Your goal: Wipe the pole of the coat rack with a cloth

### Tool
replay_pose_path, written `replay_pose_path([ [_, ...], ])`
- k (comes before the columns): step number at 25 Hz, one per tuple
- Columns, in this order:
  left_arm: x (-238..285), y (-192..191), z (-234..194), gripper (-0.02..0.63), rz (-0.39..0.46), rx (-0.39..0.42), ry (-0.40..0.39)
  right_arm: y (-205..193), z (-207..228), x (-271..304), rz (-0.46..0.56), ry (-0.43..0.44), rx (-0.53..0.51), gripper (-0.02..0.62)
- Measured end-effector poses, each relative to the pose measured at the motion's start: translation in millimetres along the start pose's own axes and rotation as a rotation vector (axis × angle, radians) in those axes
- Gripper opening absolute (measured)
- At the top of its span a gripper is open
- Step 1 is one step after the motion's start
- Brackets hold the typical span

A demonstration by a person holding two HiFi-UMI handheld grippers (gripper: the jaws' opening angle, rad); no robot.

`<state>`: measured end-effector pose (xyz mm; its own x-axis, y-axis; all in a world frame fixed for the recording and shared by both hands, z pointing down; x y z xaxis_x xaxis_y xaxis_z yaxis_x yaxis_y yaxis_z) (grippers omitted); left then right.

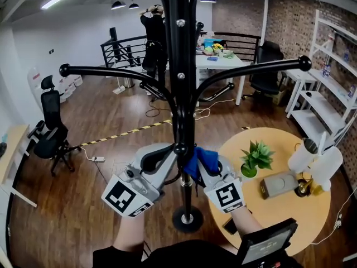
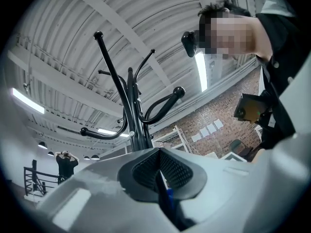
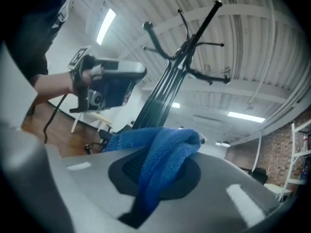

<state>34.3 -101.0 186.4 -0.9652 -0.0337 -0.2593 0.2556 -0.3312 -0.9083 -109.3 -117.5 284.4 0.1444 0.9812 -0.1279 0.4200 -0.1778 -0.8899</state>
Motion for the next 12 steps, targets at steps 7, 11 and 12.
replay_pose_path([
  [7,3,-3,-1,-0.006,0.017,-0.016,-0.014,-40,-38,-15,-0.325,0.244,-0.196,0.015],
  [11,5,-6,1,-0.006,0.023,-0.027,-0.024,-59,-49,-32,-0.504,0.331,-0.331,0.017],
  [12,5,-6,0,-0.006,0.024,-0.029,-0.024,-60,-45,-36,-0.527,0.317,-0.342,0.017],
])
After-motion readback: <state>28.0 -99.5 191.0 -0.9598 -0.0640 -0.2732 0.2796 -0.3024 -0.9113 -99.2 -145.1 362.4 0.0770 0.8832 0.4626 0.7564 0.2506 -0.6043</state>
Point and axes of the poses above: the fingertips, and each gripper's own axes: x forward along the fingers, z to its right, y out of its top, the point moved 6 cm from there along -x, backward along the fingers, and after that the axes turned 11 degrees about -y, right-handed, at the moved point
